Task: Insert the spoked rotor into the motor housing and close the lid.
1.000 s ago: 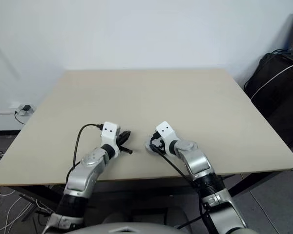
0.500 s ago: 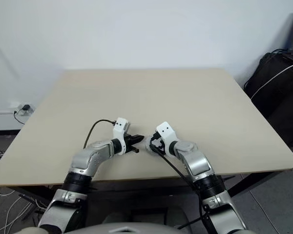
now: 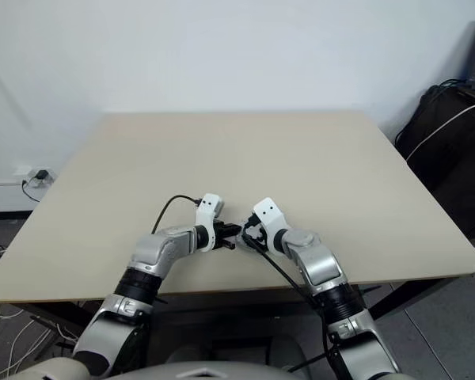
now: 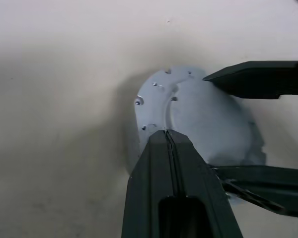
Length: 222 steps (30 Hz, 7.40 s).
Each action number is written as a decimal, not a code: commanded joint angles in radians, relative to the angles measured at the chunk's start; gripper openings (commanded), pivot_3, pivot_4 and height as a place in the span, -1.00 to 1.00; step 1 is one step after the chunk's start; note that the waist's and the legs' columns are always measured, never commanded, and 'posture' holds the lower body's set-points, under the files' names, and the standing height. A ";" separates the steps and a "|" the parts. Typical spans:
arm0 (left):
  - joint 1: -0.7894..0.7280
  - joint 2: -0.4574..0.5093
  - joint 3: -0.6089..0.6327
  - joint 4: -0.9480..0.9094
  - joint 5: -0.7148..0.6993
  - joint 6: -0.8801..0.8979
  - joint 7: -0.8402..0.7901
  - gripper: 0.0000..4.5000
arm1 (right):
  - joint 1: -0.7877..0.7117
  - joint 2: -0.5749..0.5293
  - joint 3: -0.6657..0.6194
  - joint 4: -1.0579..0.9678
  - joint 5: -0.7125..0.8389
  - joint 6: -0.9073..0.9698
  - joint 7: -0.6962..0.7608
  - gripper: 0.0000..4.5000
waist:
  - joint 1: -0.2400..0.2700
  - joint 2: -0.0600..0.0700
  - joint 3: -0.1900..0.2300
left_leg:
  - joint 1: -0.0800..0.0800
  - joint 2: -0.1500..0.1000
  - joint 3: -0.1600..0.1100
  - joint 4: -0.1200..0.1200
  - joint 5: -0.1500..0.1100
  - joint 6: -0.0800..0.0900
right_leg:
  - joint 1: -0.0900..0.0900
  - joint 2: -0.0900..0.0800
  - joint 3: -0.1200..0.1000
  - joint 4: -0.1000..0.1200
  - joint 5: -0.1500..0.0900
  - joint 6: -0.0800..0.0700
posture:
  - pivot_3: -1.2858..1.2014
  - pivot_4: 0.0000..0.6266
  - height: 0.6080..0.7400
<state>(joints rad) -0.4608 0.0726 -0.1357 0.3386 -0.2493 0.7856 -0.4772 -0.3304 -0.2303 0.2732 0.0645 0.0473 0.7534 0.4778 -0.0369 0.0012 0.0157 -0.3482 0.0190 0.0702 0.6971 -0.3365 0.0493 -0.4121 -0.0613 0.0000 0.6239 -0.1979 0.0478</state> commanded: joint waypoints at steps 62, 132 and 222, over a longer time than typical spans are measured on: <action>-0.004 -0.030 -0.051 -0.015 0.018 0.013 -0.050 -1.00 | 0.098 0.208 -0.565 -0.036 0.487 0.279 -0.204 0.99 | 0.024 0.002 -0.001 | -0.009 -0.004 -0.007 0.000 -0.001 0.001 | 0.001 -0.002 -0.004 -0.014 0.004 0.009 | 0.03 -1.00 1.00; 0.050 -0.043 -0.007 -0.079 0.042 -0.004 -0.051 -1.00 | 0.146 0.334 -0.747 0.055 0.833 0.444 -0.243 -0.42 | 0.000 0.010 -0.006 | -0.009 -0.003 -0.007 0.000 -0.002 0.004 | 0.000 -0.001 -0.003 -0.013 0.008 0.011 | 0.03 -1.00 1.00; 0.759 -0.237 0.133 -0.484 -1.157 -0.137 0.178 0.60 | 0.213 0.153 -0.584 -0.087 1.376 0.664 -0.330 -0.42 | -0.002 0.008 -0.002 | -0.012 0.000 -0.005 0.000 -0.003 0.006 | -0.003 0.000 -0.002 -0.015 0.004 0.003 | 0.03 -1.00 1.00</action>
<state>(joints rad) 0.3169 -0.0651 0.0201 -0.1275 -1.3814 0.6486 -0.2854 -0.0995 -0.0801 -0.3079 0.0221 1.3630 1.4343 0.1303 -0.0384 0.0090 0.0134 -0.3601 0.0185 0.0651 0.6969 -0.3399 0.0552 -0.4154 -0.0614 -0.0024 0.6087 -0.1943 0.0512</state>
